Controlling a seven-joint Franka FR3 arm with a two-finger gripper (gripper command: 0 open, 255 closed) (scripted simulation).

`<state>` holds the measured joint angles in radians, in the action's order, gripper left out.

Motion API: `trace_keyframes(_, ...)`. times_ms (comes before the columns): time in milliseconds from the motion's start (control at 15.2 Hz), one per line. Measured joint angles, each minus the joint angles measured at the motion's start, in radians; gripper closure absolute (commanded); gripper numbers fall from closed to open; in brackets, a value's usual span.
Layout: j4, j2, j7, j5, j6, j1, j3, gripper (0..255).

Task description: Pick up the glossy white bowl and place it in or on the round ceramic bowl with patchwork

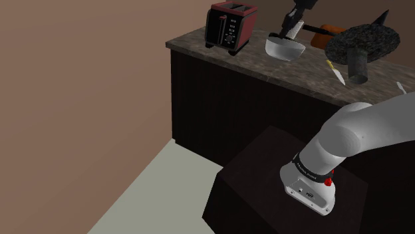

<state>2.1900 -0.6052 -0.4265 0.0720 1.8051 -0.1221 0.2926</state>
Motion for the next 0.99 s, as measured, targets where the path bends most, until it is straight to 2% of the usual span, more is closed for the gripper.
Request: trace_keyframes(990,-0.256,0.064,0.002,-0.019,-0.193,0.016,-0.008,255)
